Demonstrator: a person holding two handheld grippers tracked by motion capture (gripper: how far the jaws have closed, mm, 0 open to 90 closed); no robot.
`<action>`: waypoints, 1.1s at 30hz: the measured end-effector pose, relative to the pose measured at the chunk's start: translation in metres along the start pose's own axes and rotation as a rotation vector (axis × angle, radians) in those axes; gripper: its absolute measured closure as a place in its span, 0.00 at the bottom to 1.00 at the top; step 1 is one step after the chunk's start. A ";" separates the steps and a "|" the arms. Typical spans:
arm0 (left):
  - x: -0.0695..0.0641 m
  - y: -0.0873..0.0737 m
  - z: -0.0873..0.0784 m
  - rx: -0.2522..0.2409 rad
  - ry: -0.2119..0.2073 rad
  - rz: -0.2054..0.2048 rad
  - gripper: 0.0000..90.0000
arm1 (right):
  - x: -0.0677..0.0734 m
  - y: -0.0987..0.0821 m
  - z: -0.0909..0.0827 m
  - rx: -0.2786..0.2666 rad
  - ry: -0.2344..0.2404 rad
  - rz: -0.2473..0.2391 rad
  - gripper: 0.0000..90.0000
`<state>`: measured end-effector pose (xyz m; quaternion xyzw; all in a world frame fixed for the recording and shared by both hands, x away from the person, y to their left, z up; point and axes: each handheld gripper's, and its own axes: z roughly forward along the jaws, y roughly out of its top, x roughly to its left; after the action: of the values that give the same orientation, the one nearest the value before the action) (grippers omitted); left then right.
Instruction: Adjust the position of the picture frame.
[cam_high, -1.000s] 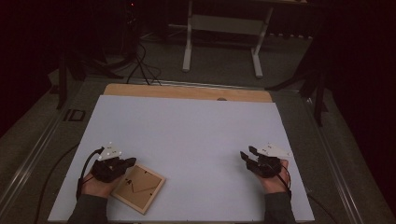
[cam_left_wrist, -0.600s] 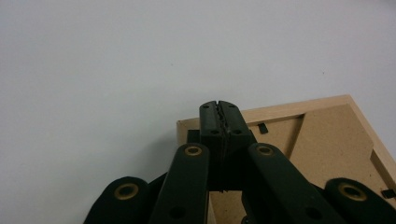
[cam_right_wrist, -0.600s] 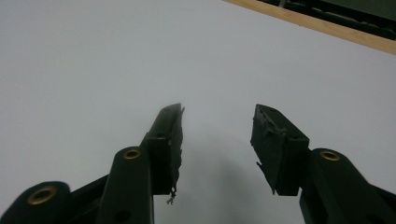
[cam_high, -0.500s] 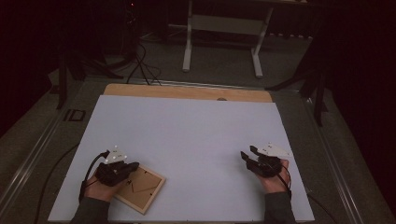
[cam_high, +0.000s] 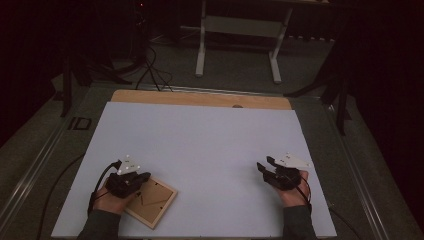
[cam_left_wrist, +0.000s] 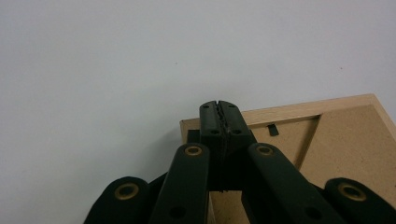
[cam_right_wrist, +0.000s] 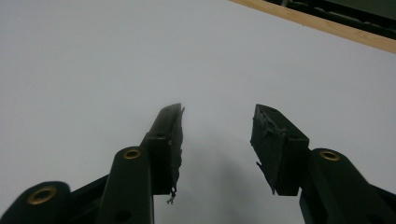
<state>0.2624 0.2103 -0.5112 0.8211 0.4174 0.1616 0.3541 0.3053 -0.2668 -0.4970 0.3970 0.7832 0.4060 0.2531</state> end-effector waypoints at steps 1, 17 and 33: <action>0.000 0.001 0.001 0.000 0.002 0.005 1.00 | 0.000 0.000 0.000 0.000 0.001 0.000 0.59; -0.006 0.015 0.014 0.009 0.038 0.036 1.00 | 0.002 0.000 0.001 0.002 0.008 -0.003 0.59; -0.012 0.025 0.024 0.019 0.070 0.057 1.00 | 0.000 0.000 0.000 -0.003 0.013 0.002 0.58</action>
<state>0.2825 0.1801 -0.5094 0.8299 0.4076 0.1963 0.3265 0.3049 -0.2668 -0.4967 0.3950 0.7837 0.4100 0.2483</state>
